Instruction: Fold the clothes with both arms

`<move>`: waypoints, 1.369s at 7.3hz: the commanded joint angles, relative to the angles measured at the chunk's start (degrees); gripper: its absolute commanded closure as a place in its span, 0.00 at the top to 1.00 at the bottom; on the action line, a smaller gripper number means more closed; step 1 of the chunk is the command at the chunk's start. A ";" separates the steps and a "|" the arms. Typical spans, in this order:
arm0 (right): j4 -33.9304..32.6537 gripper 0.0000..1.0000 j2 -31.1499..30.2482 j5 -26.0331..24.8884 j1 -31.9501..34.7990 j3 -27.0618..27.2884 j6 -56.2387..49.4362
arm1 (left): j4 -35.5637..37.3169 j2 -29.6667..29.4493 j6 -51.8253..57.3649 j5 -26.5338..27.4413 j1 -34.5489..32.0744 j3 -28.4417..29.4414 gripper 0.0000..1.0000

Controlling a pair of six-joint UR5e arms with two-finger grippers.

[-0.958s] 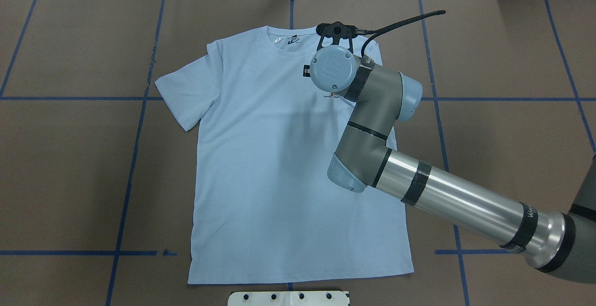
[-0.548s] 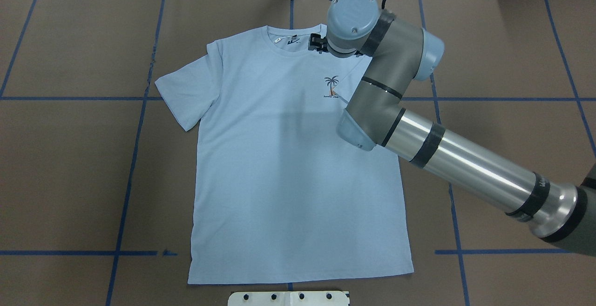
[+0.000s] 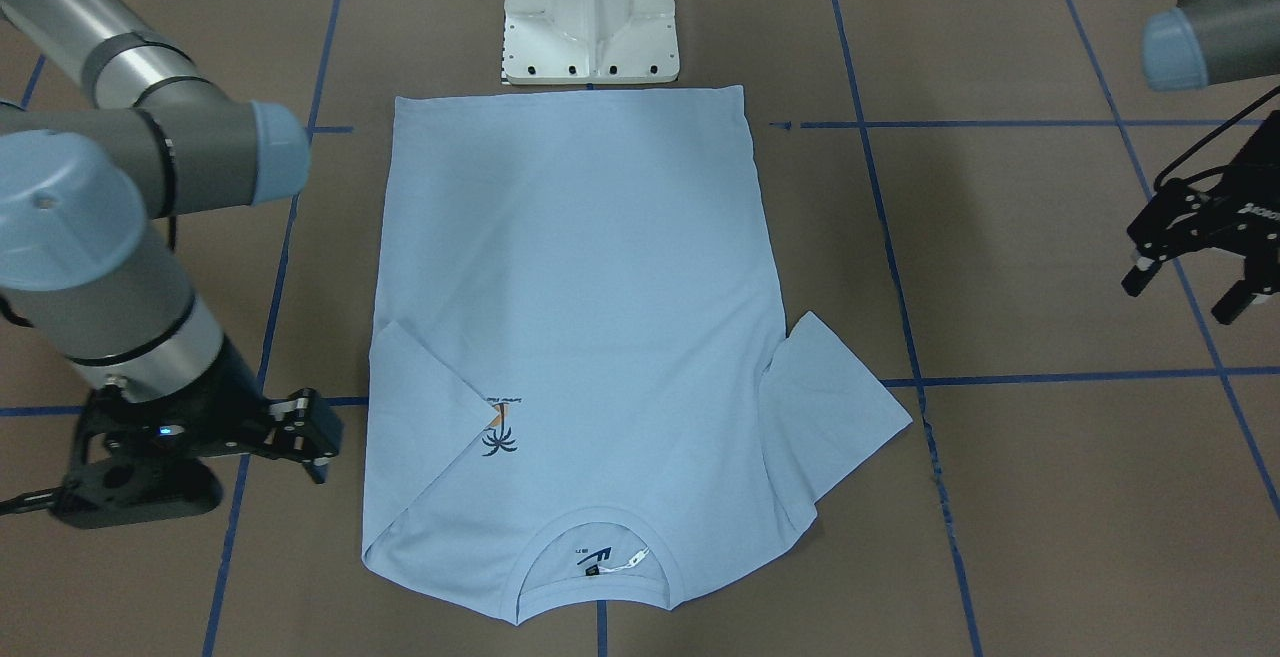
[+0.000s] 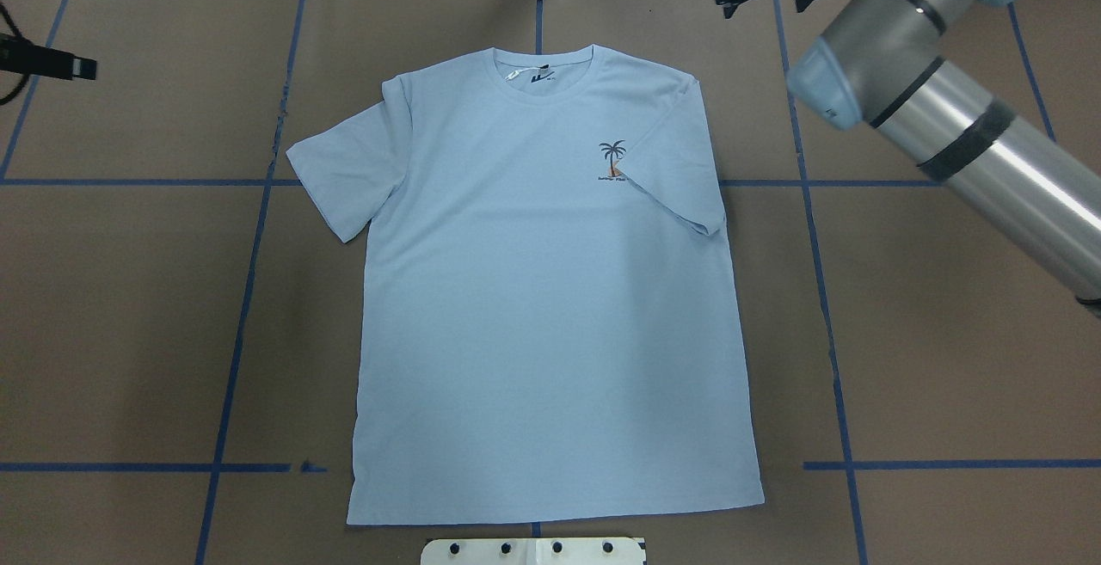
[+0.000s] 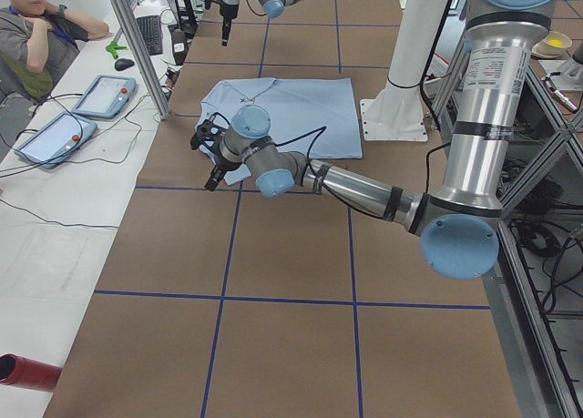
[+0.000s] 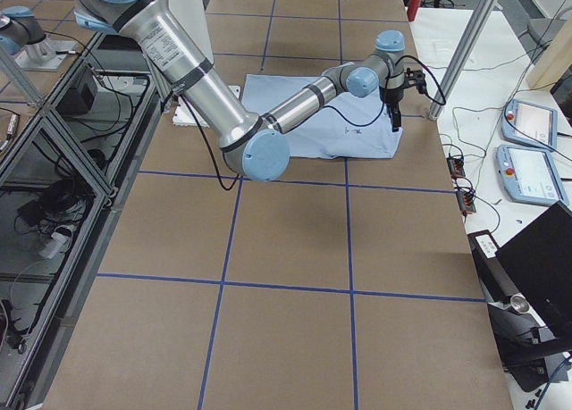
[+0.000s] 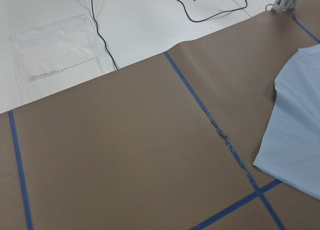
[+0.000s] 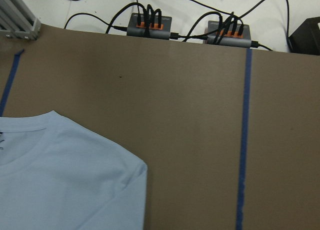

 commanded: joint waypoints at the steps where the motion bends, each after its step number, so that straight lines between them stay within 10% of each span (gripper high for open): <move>1: 0.16 1.00 -6.25 8.41 7.84 2.15 -13.32 | -2.73 -6.89 -11.40 8.01 8.45 7.91 0.81; 10: 0.34 1.00 -8.29 7.83 8.39 3.84 -14.07 | -7.49 -16.59 -20.33 20.25 21.13 25.18 0.68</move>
